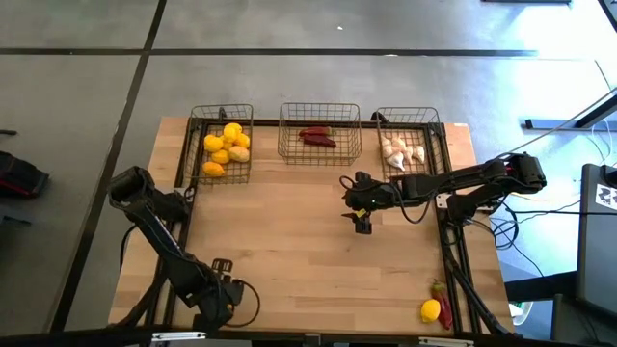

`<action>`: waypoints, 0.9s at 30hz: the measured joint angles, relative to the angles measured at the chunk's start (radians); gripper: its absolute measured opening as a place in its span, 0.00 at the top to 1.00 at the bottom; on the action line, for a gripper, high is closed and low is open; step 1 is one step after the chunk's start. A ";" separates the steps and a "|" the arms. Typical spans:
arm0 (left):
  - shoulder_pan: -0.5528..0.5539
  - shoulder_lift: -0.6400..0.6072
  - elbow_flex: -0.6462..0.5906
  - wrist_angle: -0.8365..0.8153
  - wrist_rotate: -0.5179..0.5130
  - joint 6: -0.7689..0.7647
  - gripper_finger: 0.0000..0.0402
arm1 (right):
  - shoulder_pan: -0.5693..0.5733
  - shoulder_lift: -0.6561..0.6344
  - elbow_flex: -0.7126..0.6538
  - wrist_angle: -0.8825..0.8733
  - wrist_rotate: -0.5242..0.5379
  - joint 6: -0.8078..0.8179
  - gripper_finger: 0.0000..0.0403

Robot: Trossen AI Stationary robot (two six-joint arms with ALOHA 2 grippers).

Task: Sort produce into baskets
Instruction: Put the yellow lemon into the left gold wire basket

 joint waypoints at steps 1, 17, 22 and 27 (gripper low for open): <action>0.006 -0.009 0.000 0.000 -0.024 0.003 0.55 | 0.000 0.000 0.000 0.000 0.000 0.000 0.36; 0.123 -0.289 0.002 -0.108 -0.322 -0.063 0.55 | 0.000 0.000 0.000 0.007 0.016 0.018 0.36; 0.165 -0.349 0.002 -0.108 -0.417 -0.102 0.55 | 0.000 0.000 0.000 0.000 0.011 0.025 0.36; 0.225 -0.359 0.002 -0.134 -0.420 -0.075 0.55 | 0.000 0.000 0.000 0.040 0.012 0.037 0.36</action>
